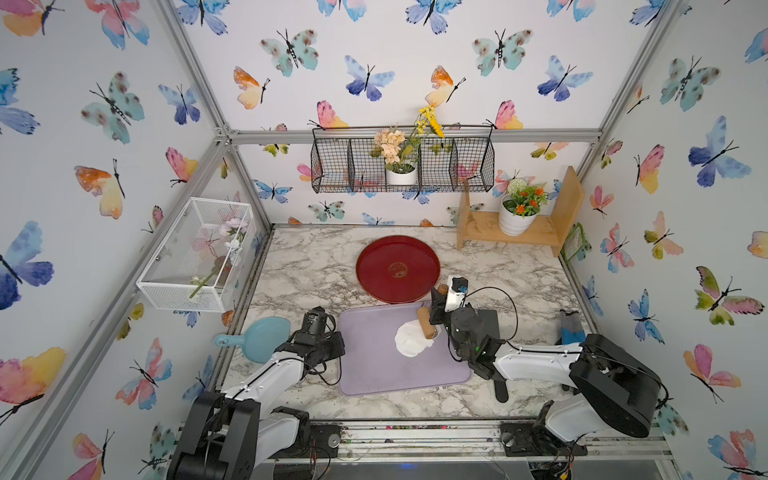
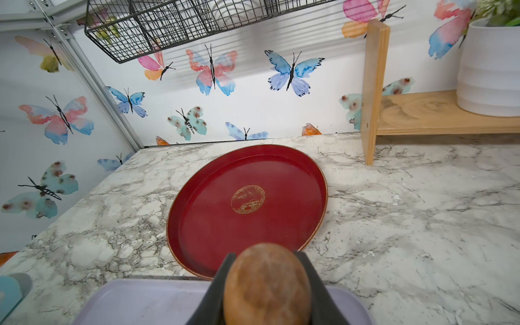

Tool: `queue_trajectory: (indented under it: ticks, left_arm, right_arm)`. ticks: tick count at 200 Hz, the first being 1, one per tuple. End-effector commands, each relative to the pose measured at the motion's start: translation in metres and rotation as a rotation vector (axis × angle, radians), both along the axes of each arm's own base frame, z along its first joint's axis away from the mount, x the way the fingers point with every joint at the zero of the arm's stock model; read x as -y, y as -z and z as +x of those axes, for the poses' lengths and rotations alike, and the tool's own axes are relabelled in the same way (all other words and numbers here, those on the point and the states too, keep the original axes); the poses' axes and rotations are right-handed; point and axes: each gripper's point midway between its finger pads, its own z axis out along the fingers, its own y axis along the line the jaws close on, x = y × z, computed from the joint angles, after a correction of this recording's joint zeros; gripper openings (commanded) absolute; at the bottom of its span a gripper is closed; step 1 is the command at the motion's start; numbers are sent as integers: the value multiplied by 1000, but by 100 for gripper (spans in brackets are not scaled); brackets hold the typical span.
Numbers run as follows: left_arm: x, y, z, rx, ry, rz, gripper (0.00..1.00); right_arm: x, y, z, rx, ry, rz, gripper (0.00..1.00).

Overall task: Roll out the dumpling wrappers from the dough
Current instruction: Flatten out the dough on the work surface.

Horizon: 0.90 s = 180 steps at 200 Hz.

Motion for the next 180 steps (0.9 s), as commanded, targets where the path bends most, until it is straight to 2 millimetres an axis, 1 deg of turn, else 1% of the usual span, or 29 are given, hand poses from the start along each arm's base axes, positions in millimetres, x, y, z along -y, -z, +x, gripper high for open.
queue_trajectory:
  ticks: [1, 25, 53, 56, 69, 94, 118, 145, 180]
  left_arm:
    - [6, -6, 1, 7, -4, -48, 0]
    - [6, -6, 1, 7, -4, -48, 0]
    - [7, -5, 1, 4, -2, -53, 0]
    - [7, -5, 0, 4, -1, -53, 0]
    - [7, -5, 0, 4, -3, -55, 0]
    - [7, -6, 1, 7, -4, -54, 0]
    - [6, -7, 1, 8, -3, -52, 0]
    - [7, -5, 1, 4, -3, -51, 0]
    - [5, -6, 0, 5, -6, -48, 0]
  right_arm:
    - [7, 6, 4, -1, 46, -15, 2]
    - [5, 27, 2, -59, 34, -27, 2]
    - [9, 54, -3, -135, 43, -16, 2]
    - [5, 58, -5, -150, 16, -16, 2]
    - [0, 71, -10, -189, -18, -15, 2]
    - [-3, 90, -20, -225, -71, -8, 2]
    - [-10, 103, -31, -242, -102, -38, 2]
    - [-11, 116, -35, -271, -101, -50, 2]
    - [-17, 119, -36, -279, -108, -43, 2]
